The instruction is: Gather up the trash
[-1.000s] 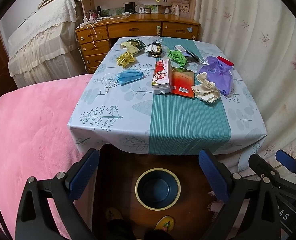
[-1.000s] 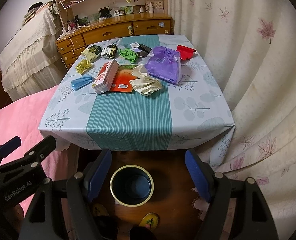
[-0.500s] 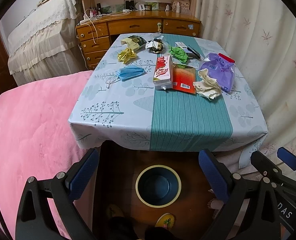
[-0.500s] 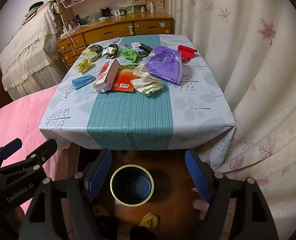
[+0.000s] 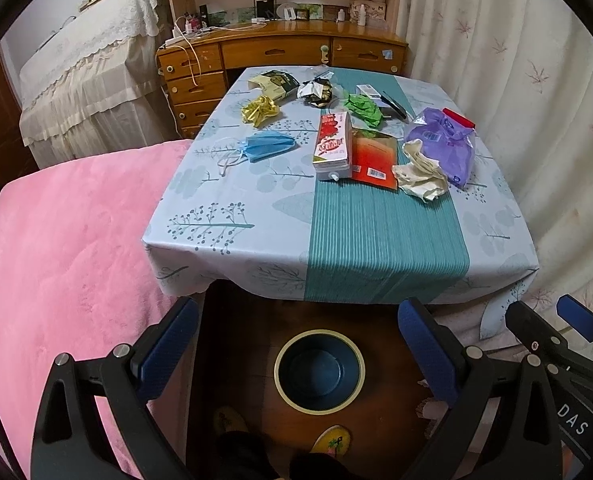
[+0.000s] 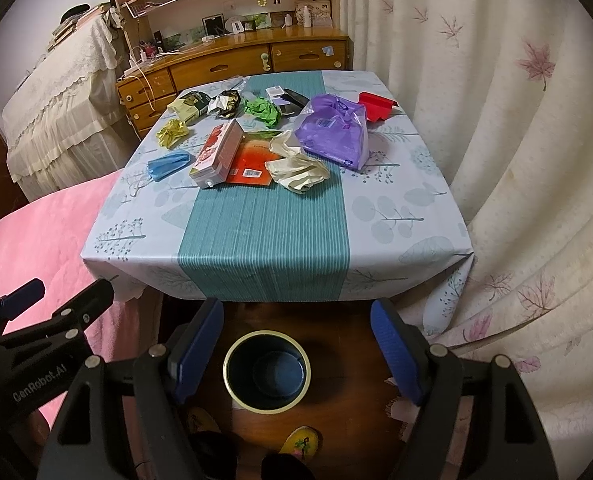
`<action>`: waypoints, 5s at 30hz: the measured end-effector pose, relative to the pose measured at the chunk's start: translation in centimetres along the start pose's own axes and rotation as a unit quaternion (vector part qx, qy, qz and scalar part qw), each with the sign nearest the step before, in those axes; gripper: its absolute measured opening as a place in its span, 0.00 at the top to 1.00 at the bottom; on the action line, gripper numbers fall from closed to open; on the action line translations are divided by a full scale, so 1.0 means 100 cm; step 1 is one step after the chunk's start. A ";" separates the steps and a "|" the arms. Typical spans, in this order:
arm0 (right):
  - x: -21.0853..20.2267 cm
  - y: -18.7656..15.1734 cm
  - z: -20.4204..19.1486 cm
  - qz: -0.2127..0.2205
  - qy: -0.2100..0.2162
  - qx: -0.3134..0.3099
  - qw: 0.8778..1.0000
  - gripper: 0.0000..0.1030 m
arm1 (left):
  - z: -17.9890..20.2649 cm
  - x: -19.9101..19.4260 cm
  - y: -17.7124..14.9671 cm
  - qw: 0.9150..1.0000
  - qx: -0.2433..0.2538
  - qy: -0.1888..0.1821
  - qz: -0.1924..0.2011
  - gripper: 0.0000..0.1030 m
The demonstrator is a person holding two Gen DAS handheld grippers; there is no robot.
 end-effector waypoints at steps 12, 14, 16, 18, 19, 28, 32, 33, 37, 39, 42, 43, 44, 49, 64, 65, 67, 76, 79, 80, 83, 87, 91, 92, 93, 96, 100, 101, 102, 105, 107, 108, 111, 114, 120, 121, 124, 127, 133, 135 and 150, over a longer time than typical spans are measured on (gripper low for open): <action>0.005 0.022 -0.002 0.006 0.025 0.013 1.000 0.25 | -0.009 -0.002 0.024 1.000 -0.011 0.011 0.001 0.04; 0.007 0.028 -0.003 0.008 0.030 0.020 0.999 0.25 | -0.015 -0.003 0.030 1.000 -0.018 0.006 0.004 0.04; 0.010 0.035 -0.005 0.009 0.032 0.028 0.999 0.25 | -0.022 -0.002 0.040 1.000 -0.021 0.008 0.011 0.04; 0.015 0.043 -0.008 0.011 0.034 0.036 0.999 0.25 | -0.027 -0.001 0.049 0.999 -0.022 0.011 0.021 0.04; 0.017 0.047 -0.010 0.011 0.033 0.037 0.999 0.25 | -0.029 -0.001 0.053 0.999 -0.022 0.013 0.026 0.04; 0.051 0.094 -0.039 0.009 0.009 0.069 0.998 0.25 | -0.058 0.041 0.123 0.999 -0.006 -0.028 0.035 0.04; 0.072 0.121 -0.063 0.004 -0.009 0.076 0.997 0.25 | -0.075 0.072 0.161 0.999 0.011 -0.040 0.022 0.04; 0.078 0.126 -0.069 0.000 -0.012 0.074 0.997 0.25 | -0.080 0.080 0.170 0.999 0.013 -0.045 0.019 0.04; 0.110 0.145 -0.095 -0.023 -0.019 0.070 0.997 0.25 | -0.098 0.115 0.195 0.997 0.018 -0.072 -0.010 0.04; 0.127 0.153 -0.107 -0.027 -0.028 0.066 0.997 0.25 | -0.105 0.133 0.206 0.997 0.033 -0.072 -0.020 0.04; 0.156 0.163 -0.124 -0.041 -0.046 0.057 0.996 0.25 | -0.111 0.157 0.222 0.995 0.077 -0.066 -0.024 0.04; 0.164 0.165 -0.128 -0.045 -0.052 0.054 0.996 0.25 | -0.111 0.164 0.225 0.993 0.093 -0.066 -0.030 0.04; 0.174 0.167 -0.133 -0.052 -0.059 0.049 0.996 0.25 | -0.111 0.173 0.229 0.991 0.111 -0.067 -0.038 0.04; 0.227 0.172 -0.147 -0.092 -0.091 0.031 0.991 0.26 | -0.111 0.210 0.236 0.976 0.184 -0.078 -0.084 0.04; 0.265 0.172 -0.145 -0.117 -0.105 0.018 0.987 0.49 | -0.069 0.284 0.226 0.944 0.280 -0.090 -0.147 0.04; 0.261 0.173 -0.145 -0.113 -0.099 0.020 0.988 0.49 | -0.064 0.290 0.224 0.942 0.288 -0.088 -0.149 0.04; 0.249 0.174 -0.141 -0.105 -0.089 0.027 0.990 0.49 | -0.058 0.300 0.219 0.938 0.299 -0.080 -0.153 0.04; 0.211 0.168 -0.126 -0.095 -0.041 0.061 0.993 0.49 | -0.038 0.326 0.208 0.929 0.304 -0.087 -0.194 0.28; 0.200 0.163 -0.121 -0.091 -0.033 0.060 0.993 0.49 | -0.037 0.326 0.210 0.927 0.285 -0.120 -0.212 0.51; 0.198 0.163 -0.119 -0.091 -0.028 0.061 0.994 0.49 | -0.038 0.325 0.211 0.929 0.283 -0.117 -0.210 0.67; 0.189 0.160 -0.115 -0.090 -0.016 0.063 0.994 0.49 | -0.042 0.323 0.214 0.927 0.270 -0.132 -0.224 0.92; 0.174 0.160 -0.109 -0.082 -0.017 0.051 0.995 0.49 | -0.054 0.308 0.218 0.933 0.246 -0.146 -0.218 0.93; 0.156 0.160 -0.102 -0.072 -0.011 0.037 0.997 0.49 | -0.060 0.280 0.217 0.941 0.217 -0.159 -0.203 0.93; 0.153 0.159 -0.101 -0.070 -0.009 0.034 0.997 0.49 | -0.061 0.272 0.215 0.944 0.210 -0.161 -0.200 0.93; 0.149 0.158 -0.099 -0.067 -0.006 0.029 0.997 0.49 | -0.060 0.262 0.212 0.946 0.202 -0.162 -0.196 0.93; 0.137 0.153 -0.092 -0.062 0.007 0.015 0.998 0.49 | -0.061 0.237 0.203 0.952 0.183 -0.163 -0.182 0.93; 0.123 0.141 -0.080 -0.059 0.031 -0.014 0.998 0.49 | -0.052 0.199 0.185 0.962 0.157 -0.160 -0.158 0.93; 0.120 0.136 -0.077 -0.059 0.038 -0.026 0.997 0.49 | -0.049 0.189 0.179 0.965 0.149 -0.157 -0.149 0.93; 0.118 0.131 -0.075 -0.061 0.043 -0.039 0.996 0.49 | -0.048 0.176 0.171 0.968 0.140 -0.154 -0.140 0.93; 0.110 0.108 -0.066 -0.074 0.065 -0.074 0.992 0.49 | -0.041 0.149 0.144 0.977 0.104 -0.142 -0.122 0.93; 0.104 0.088 -0.056 -0.080 0.083 -0.087 0.990 0.49 | -0.035 0.134 0.121 0.981 0.078 -0.137 -0.117 0.93; 0.101 0.079 -0.051 -0.083 0.091 -0.091 0.988 0.49 | -0.031 0.127 0.105 0.982 0.065 -0.133 -0.115 0.93; 0.098 0.043 -0.038 -0.102 0.121 -0.102 0.982 0.49 | -0.023 0.110 0.063 0.985 0.033 -0.124 -0.112 0.93; 0.101 0.002 -0.035 -0.140 0.134 -0.117 0.974 0.49 | -0.017 0.099 0.019 0.985 0.020 -0.103 -0.137 0.93; 0.119 -0.067 -0.034 -0.208 0.151 -0.098 0.961 0.49 | -0.020 0.092 -0.039 0.981 0.030 -0.079 -0.175 0.93; 0.124 -0.076 -0.033 -0.219 0.150 -0.089 0.960 0.49 | -0.021 0.097 -0.047 0.980 0.030 -0.077 -0.183 0.93; 0.148 -0.114 -0.027 -0.263 0.139 -0.045 0.954 0.49 | -0.017 0.118 -0.075 0.974 0.029 -0.078 -0.210 0.93; 0.170 -0.147 -0.020 -0.293 0.128 -0.021 0.947 0.49 | -0.012 0.151 -0.105 0.968 0.047 -0.070 -0.236 0.93; 0.263 -0.225 -0.023 -0.327 0.095 0.008 0.940 0.49 | -0.001 0.247 -0.175 0.957 0.081 -0.078 -0.267 0.93; 0.296 -0.245 -0.023 -0.331 0.086 0.015 0.939 0.49 | 0.001 0.281 -0.197 0.955 0.085 -0.077 -0.274 0.93; 0.456 -0.301 -0.006 -0.286 0.077 0.098 0.950 0.37 | 0.002 0.455 -0.266 0.951 0.079 -0.082 -0.288 0.33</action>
Point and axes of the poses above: each gripper's, at about its wrist camera, not at the fingertips, and x roughly the way its jaws point, z to its right, y to its top, the point moved 3 cm from there along x, roughly the way its jaws point
